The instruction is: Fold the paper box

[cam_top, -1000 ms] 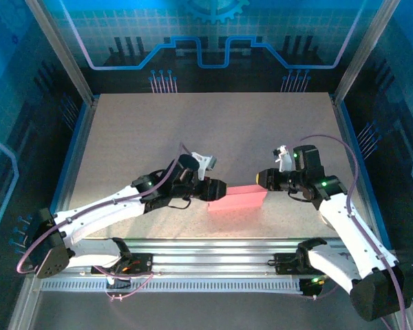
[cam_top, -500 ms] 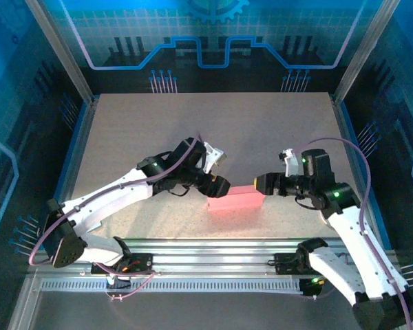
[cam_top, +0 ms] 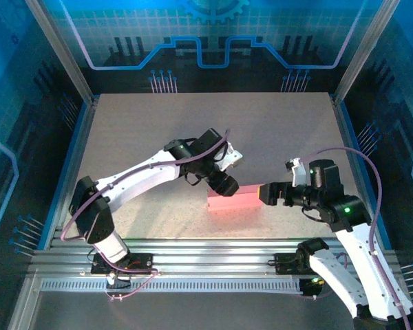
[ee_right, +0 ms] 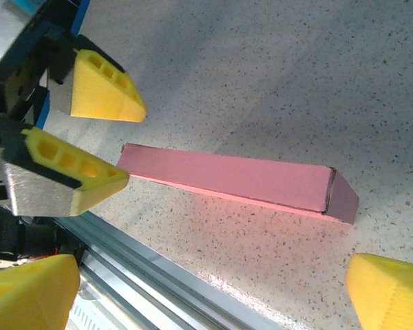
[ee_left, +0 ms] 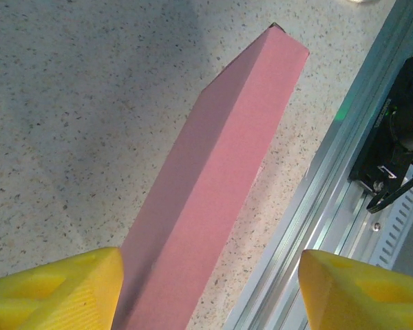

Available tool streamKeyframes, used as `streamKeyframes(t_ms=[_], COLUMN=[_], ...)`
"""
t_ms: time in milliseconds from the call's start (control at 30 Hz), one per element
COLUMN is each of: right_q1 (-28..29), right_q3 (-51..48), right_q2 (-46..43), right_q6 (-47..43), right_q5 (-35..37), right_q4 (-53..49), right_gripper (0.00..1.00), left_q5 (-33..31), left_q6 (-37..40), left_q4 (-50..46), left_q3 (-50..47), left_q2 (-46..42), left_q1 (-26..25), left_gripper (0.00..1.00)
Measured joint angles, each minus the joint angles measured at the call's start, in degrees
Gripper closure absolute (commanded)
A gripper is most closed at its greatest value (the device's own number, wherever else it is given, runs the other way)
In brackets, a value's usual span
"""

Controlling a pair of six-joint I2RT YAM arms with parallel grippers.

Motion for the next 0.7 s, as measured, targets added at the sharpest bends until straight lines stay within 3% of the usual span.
streamKeyframes(t_ms=[367, 700], right_q1=[0.0, 0.0], right_q3=[-0.7, -0.7], right_q2=[-0.9, -1.2], right_q6=[0.0, 0.0], right_q5=[0.5, 0.5], right_q4=[-0.9, -0.9], right_gripper=[0.0, 0.0], left_q5=[-0.4, -2.1], left_q6=[4.8, 6.3], left_q4=[-5.6, -8.0], left_q3=[7.1, 9.9], left_q2=[8.9, 12.4], left_q1=[-2.7, -4.5], left_gripper=[0.33, 0.44])
